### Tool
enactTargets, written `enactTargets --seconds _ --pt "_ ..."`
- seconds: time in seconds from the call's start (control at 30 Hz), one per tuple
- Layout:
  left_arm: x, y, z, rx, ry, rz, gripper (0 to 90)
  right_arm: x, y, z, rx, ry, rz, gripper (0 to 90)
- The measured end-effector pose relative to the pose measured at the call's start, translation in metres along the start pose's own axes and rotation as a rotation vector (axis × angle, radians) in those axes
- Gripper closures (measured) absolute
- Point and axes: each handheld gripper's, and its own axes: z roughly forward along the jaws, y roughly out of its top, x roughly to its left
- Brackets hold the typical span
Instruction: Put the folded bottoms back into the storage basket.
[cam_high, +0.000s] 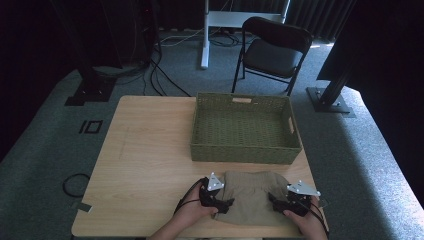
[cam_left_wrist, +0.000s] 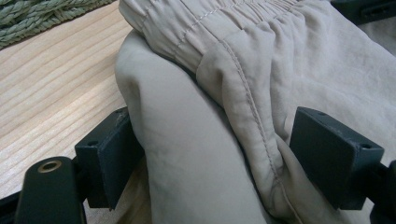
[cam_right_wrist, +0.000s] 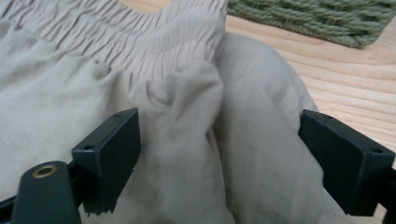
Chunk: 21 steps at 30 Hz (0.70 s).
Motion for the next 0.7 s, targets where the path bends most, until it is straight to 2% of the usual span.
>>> enactTargets --seconds 0.1,0.2,0.3,0.43,0.53,0.57,0.6,0.63,0.7 --pt "-0.002 0.0 0.0 0.005 0.016 0.007 18.3 0.001 -0.001 0.0 0.021 0.013 0.008 14.3" --pt "-0.005 0.0 0.002 0.013 0.04 0.03 18.3 0.001 -0.001 0.0 0.031 0.022 0.05 14.0" --pt "-0.007 0.001 0.003 0.018 0.056 0.037 18.4 0.002 -0.002 0.0 0.03 0.018 0.055 14.0" --pt "-0.013 0.001 0.004 0.029 0.1 0.055 18.6 0.006 -0.002 0.0 0.032 0.0 0.066 14.2" --pt "-0.015 0.001 0.004 0.02 0.116 0.04 21.0 0.007 -0.002 0.0 0.028 0.006 0.057 19.8" --pt "-0.015 0.001 0.004 0.015 0.116 0.041 24.2 0.007 -0.002 -0.001 0.022 0.017 0.047 27.6" --pt "-0.016 0.001 0.004 0.006 0.1 0.046 29.5 0.008 -0.002 -0.002 0.011 0.032 0.04 34.1" --pt "-0.018 0.001 0.004 -0.001 0.083 0.048 39.9 0.01 -0.002 -0.002 0.005 0.041 0.035 38.8" --pt "-0.019 0.001 0.004 -0.013 0.063 0.033 53.2 0.012 -0.002 -0.002 -0.001 0.061 0.027 47.7"
